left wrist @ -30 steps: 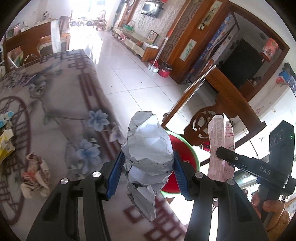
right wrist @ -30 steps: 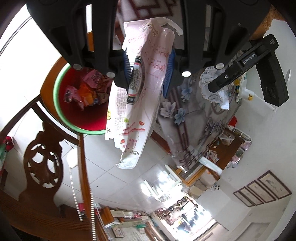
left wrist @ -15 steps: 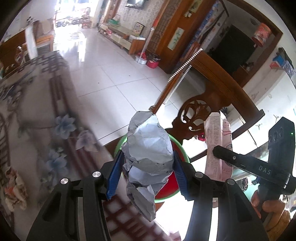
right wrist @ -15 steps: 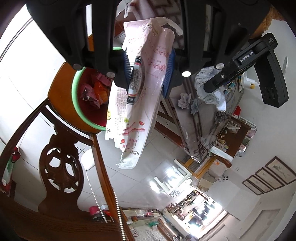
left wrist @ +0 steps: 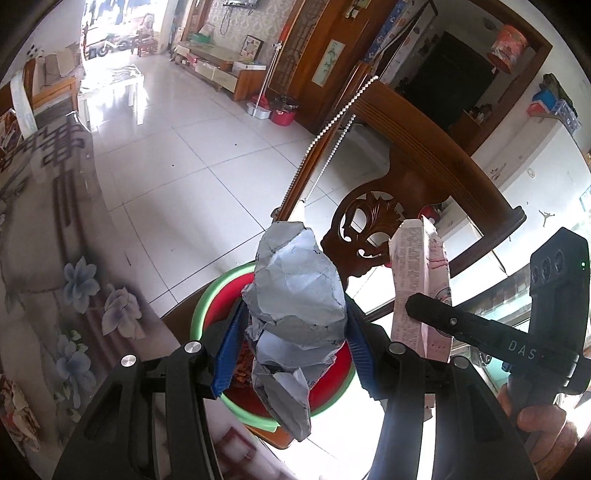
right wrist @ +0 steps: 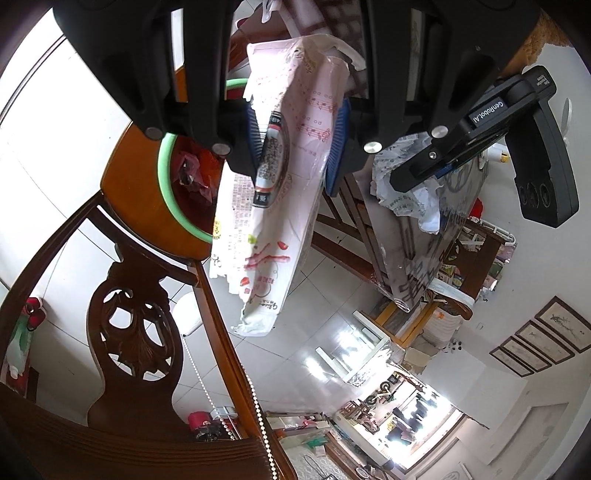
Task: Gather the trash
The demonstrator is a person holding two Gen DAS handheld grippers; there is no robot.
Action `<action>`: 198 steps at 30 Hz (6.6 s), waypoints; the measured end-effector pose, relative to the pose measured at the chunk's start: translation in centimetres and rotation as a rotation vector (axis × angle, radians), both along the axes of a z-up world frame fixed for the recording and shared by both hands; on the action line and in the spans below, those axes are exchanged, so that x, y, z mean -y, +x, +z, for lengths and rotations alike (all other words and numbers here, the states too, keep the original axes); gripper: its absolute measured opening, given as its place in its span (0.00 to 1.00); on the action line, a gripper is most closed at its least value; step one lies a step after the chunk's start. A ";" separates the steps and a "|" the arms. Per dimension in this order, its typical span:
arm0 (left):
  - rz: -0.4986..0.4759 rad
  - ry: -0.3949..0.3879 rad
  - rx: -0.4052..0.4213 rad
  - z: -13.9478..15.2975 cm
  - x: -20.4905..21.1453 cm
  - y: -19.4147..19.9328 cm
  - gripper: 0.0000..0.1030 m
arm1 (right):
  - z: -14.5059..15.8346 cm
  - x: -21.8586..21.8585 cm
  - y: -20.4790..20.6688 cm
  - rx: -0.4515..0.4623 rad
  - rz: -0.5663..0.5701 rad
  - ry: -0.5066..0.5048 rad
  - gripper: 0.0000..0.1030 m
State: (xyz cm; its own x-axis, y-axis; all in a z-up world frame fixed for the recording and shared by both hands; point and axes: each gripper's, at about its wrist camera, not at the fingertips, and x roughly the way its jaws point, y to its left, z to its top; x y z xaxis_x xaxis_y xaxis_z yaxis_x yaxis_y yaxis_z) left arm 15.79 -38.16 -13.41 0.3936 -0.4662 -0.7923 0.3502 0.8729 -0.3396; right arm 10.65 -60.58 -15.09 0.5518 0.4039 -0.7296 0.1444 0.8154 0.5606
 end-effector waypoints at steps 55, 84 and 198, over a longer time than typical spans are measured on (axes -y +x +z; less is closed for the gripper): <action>0.713 0.026 -0.029 -2.3 -43.3 -13.3 0.69 | -0.4 -31.1 -2.3 -0.092 0.362 -0.001 0.61; 0.910 -0.010 -0.062 -4.1 -58.8 -6.1 0.62 | -1.3 -36.7 -0.9 -0.143 0.373 -0.070 0.65; 0.446 -0.038 0.006 0.9 -27.5 -11.2 0.62 | 0.4 -25.2 -2.2 -0.028 0.364 -0.153 0.34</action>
State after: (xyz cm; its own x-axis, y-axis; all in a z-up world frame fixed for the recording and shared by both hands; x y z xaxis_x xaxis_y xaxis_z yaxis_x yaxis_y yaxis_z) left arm 4.60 -10.63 -12.54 0.5672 -0.2784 -0.7751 -0.0556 0.9260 -0.3733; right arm 8.48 -35.40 -14.71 0.3714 0.4551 -0.8093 -0.1562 0.8898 0.4287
